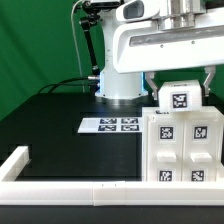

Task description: Assemble cabinet

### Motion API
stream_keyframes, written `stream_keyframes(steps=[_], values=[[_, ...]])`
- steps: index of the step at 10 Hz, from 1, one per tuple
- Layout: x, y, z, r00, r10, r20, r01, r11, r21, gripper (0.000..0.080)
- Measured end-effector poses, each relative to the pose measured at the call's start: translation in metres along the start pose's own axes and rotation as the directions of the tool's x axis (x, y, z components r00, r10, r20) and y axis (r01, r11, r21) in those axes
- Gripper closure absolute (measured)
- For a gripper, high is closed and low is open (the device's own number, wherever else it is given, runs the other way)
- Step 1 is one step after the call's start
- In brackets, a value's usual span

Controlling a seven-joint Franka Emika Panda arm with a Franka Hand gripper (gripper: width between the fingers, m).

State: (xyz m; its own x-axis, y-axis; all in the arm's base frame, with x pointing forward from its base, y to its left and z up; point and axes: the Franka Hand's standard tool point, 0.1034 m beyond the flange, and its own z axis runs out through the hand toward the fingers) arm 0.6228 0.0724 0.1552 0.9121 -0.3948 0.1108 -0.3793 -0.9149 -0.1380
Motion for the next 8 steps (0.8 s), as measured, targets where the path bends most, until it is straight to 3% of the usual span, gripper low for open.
stream_keyframes(steps=[3, 5, 8], values=[[-0.0005, -0.0001, 0.0000, 0.954, 0.301, -0.002, -0.301, 0.953, 0.024, 0.0255], [-0.0006, -0.0002, 0.0001, 0.900, 0.435, 0.003, -0.435, 0.900, 0.026, 0.0255], [-0.0014, -0.0034, -0.0006, 0.749, 0.662, 0.016, -0.663, 0.749, 0.026, 0.0255]])
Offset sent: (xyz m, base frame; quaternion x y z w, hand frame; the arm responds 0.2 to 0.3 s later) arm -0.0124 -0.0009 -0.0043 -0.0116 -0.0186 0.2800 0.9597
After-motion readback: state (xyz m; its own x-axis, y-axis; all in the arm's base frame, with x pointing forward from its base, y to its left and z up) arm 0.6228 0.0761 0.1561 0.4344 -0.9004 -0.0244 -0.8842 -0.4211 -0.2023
